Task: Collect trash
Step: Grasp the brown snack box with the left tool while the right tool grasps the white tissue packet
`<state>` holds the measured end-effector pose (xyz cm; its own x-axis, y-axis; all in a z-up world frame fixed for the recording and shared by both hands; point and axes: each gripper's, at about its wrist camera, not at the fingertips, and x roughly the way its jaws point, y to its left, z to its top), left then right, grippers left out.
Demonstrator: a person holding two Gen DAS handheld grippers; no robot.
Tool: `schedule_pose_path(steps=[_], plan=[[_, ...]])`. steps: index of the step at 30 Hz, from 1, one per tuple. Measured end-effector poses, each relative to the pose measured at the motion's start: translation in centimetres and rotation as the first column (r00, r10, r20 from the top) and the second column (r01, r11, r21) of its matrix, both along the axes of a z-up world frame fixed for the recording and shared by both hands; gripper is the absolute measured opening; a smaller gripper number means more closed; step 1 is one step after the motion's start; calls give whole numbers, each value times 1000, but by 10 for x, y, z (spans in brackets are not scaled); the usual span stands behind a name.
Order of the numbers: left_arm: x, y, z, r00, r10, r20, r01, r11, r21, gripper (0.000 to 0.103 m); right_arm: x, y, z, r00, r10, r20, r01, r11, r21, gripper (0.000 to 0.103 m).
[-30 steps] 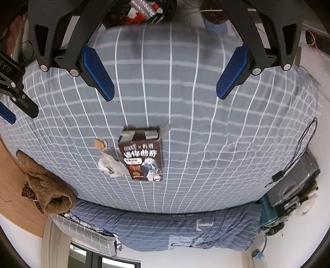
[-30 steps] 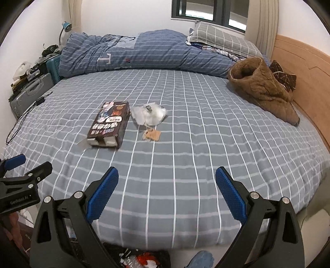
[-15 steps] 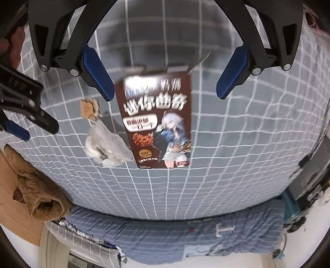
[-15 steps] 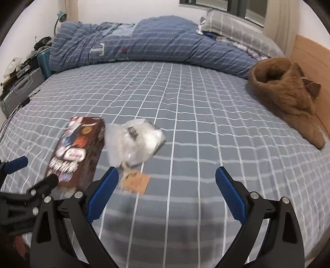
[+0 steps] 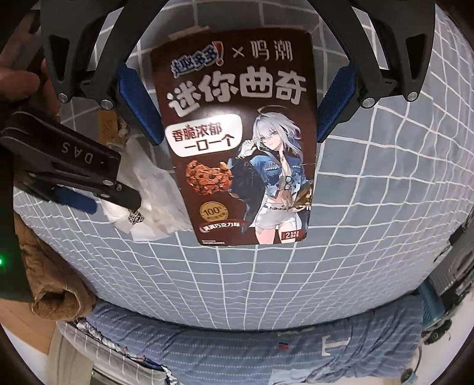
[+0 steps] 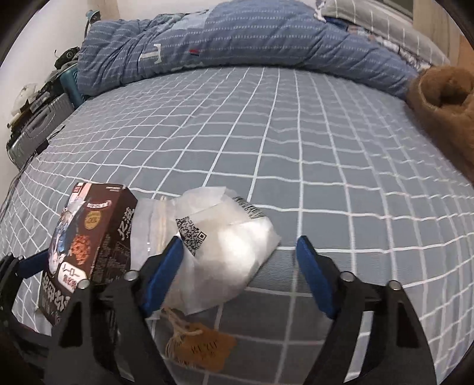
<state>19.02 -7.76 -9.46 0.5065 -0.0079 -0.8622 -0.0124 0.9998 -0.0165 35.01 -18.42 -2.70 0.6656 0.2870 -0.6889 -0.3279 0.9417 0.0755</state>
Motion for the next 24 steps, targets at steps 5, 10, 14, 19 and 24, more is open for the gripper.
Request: schedule_pose_path(steps=[5, 10, 14, 19, 24], plan=[[-2, 3, -5, 999, -1, 38, -1, 999, 34, 91, 3, 7, -3, 1000, 22, -1, -23, 1000, -16, 52], [-6, 9, -6, 998, -6, 57, 6, 1000, 7, 90, 3, 13, -7, 1000, 6, 4, -6, 998, -60, 35], [-7, 10, -7, 997, -10, 74, 9, 1000, 3, 90, -1, 14, -8, 1000, -3, 18, 5, 997, -77, 32], [-12, 10, -8, 996, -11, 90, 11, 1000, 0, 90, -6, 17, -7, 999, -22, 47, 26, 996, -86, 31], [-19, 11, -5, 994, -20, 103, 22, 999, -26, 90, -19, 16, -1, 996, -44, 79, 50, 996, -74, 28]])
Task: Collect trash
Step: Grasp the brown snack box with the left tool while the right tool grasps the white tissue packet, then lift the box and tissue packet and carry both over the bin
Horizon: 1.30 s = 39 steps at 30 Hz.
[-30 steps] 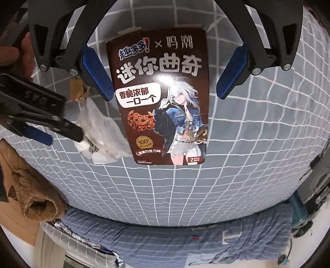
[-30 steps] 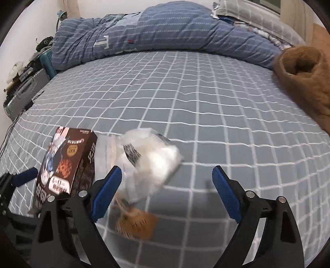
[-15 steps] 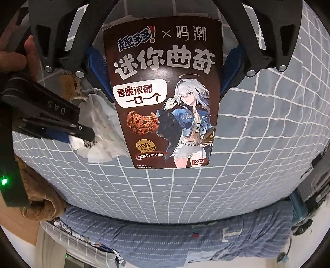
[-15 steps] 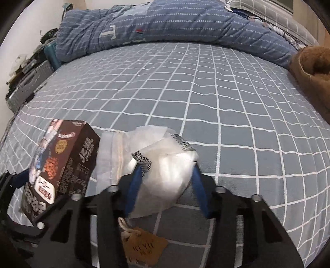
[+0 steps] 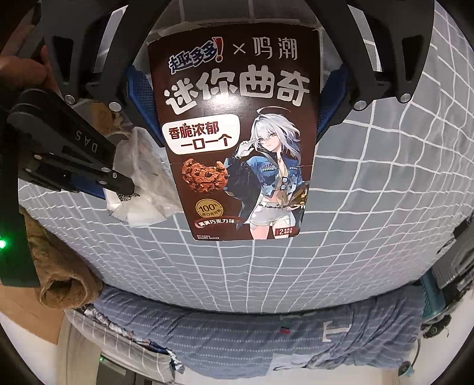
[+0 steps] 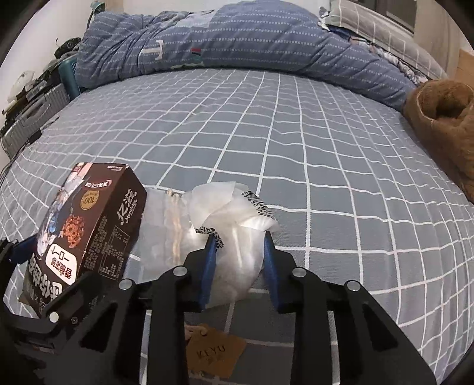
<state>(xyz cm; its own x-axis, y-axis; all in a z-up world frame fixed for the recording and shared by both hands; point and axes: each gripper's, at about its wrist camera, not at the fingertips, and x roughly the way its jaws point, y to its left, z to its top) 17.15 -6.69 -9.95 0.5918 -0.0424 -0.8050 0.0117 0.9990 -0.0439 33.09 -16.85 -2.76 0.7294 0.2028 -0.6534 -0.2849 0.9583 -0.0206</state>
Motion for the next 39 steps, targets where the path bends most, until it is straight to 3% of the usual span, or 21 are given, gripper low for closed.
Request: schedule_pose_path(steps=[18, 26, 39], plan=[[-30, 3, 24, 999, -35, 38, 35, 999, 13, 90, -53, -12, 25, 996, -78, 44, 78, 997, -6, 21], [-53, 7, 37, 998, -47, 43, 47, 999, 4, 90, -88, -26, 31, 991, -122, 55, 120, 992, 38, 20], [-101, 0, 58, 997, -66, 42, 66, 998, 0, 90, -149, -31, 46, 987, -136, 84, 134, 991, 28, 20]])
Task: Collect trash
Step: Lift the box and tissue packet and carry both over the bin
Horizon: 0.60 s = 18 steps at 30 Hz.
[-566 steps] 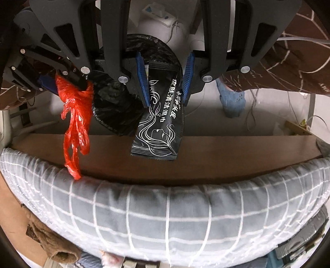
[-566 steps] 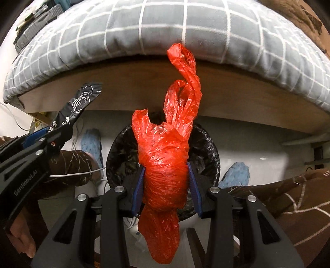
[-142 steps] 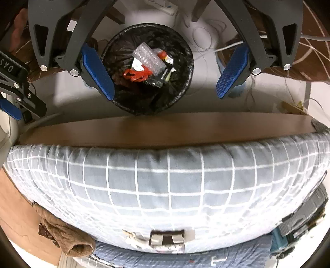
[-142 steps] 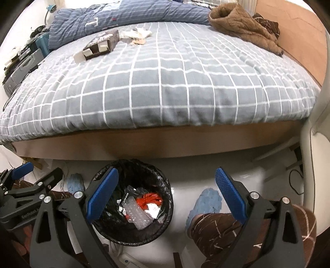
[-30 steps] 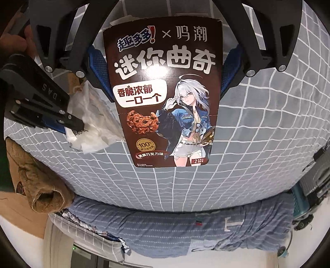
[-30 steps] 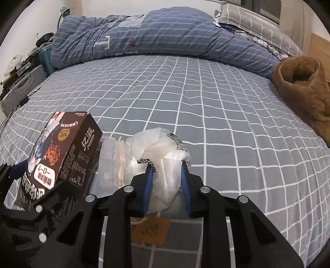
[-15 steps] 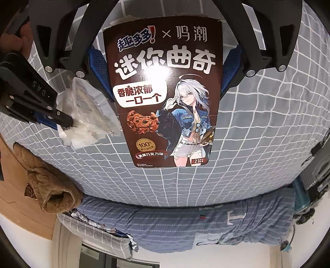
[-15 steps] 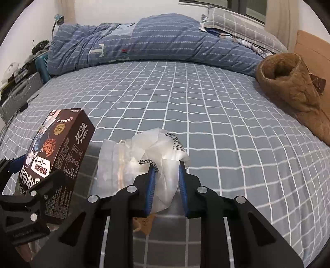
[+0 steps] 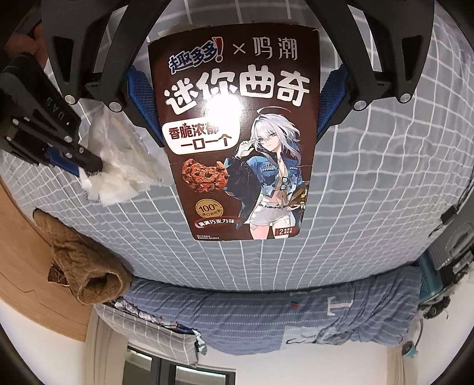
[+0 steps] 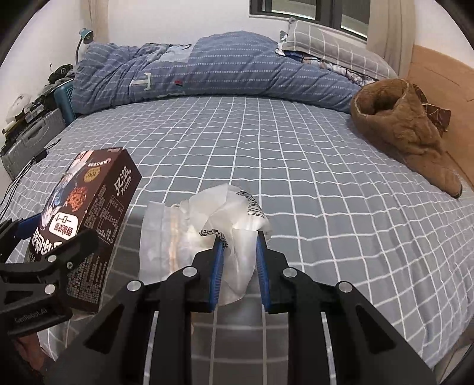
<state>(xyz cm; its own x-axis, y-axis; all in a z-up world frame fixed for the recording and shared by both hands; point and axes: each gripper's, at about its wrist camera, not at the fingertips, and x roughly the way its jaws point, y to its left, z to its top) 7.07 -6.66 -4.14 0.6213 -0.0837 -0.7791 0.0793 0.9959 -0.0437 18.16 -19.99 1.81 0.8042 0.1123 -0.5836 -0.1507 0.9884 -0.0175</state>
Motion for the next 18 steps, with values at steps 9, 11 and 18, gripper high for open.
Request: schedule_pose_path(steps=[9, 11, 18], plan=[[-31, 11, 0, 999, 24, -26, -25, 999, -26, 90, -47, -9, 5, 1000, -19, 9, 19, 1000, 22, 20], [-35, 13, 3, 999, 28, -16, -28, 999, -26, 90, -57, -12, 2, 1000, -26, 5, 26, 999, 28, 20], [-43, 18, 12, 999, 31, -14, -31, 999, -37, 90, -88, -15, -4, 999, -32, -5, 33, 999, 32, 20]])
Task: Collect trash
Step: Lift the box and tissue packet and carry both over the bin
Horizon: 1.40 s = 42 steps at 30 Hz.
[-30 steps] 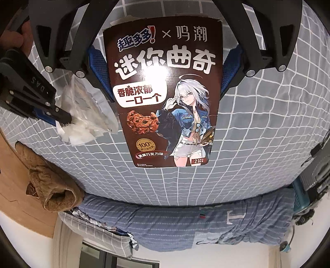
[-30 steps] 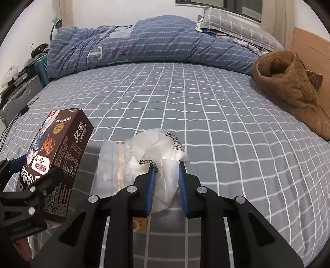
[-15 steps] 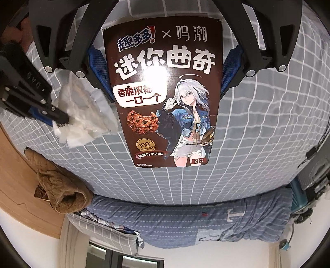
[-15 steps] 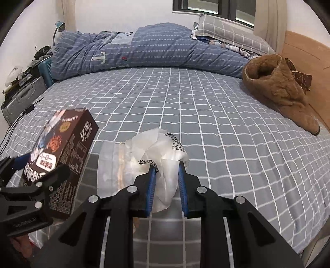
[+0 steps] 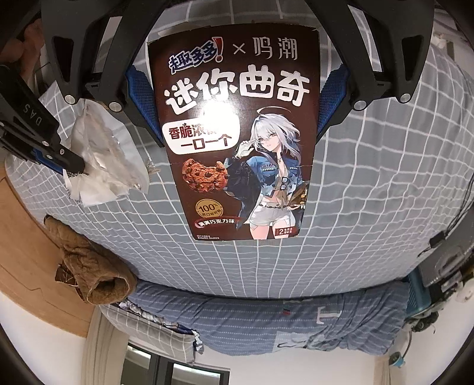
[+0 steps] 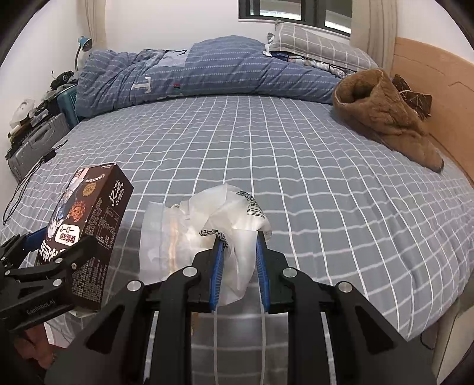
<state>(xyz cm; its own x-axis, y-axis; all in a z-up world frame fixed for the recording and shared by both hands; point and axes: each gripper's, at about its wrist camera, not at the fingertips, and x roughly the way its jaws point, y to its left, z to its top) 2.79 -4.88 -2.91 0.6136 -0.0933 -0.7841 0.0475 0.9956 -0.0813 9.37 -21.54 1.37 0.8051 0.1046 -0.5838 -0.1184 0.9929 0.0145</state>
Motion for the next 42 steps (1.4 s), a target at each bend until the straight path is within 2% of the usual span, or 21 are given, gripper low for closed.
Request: schedule_pose_path(steps=[12, 19, 42], plan=[[-9, 1, 17, 1000, 12, 2, -12, 1000, 9, 90, -53, 10, -2, 999, 29, 17, -29, 999, -33, 20], [-11, 4, 33, 1000, 14, 17, -14, 1000, 3, 90, -81, 5, -2, 999, 26, 20, -26, 1000, -18, 20], [-29, 7, 50, 999, 22, 24, -22, 1000, 2, 90, -170, -6, -18, 1000, 21, -14, -22, 1000, -7, 20]])
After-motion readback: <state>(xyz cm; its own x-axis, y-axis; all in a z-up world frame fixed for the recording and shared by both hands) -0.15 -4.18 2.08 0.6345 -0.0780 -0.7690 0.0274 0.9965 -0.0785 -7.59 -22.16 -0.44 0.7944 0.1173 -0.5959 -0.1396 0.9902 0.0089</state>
